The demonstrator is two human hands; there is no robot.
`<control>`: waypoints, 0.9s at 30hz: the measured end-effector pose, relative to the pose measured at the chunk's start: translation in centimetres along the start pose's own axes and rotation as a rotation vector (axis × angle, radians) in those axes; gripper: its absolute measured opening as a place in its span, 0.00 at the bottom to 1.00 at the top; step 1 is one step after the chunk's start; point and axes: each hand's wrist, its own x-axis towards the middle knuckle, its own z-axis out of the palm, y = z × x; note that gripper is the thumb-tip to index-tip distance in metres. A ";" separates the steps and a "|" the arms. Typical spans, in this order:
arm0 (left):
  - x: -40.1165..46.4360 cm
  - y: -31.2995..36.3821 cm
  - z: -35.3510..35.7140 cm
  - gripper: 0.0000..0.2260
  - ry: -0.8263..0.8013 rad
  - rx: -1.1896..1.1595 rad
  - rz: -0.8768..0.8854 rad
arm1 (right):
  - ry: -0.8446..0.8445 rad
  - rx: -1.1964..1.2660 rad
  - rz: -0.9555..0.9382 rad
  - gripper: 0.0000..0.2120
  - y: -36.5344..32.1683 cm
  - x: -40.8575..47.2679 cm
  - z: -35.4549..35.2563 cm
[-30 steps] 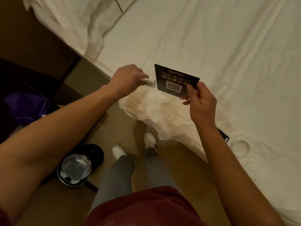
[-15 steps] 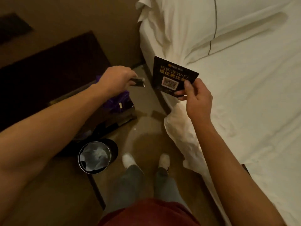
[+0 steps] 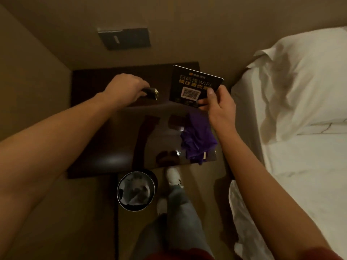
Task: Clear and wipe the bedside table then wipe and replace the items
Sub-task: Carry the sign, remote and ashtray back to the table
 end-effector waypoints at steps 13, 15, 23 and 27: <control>2.7 -15.1 3.0 0.13 -0.041 0.050 -0.228 | -0.256 -0.010 -0.061 0.09 0.4 11.7 14.8; 3.4 -17.6 3.9 0.13 -0.057 0.062 -0.280 | -0.302 -0.005 -0.046 0.11 0.8 13.2 17.7; 5.2 -24.7 6.0 0.13 -0.074 0.079 -0.334 | -0.340 0.011 -0.003 0.10 1.3 16.3 25.1; 5.7 -27.1 6.6 0.14 -0.110 0.081 -0.321 | -0.363 -0.039 -0.014 0.10 1.6 16.8 27.5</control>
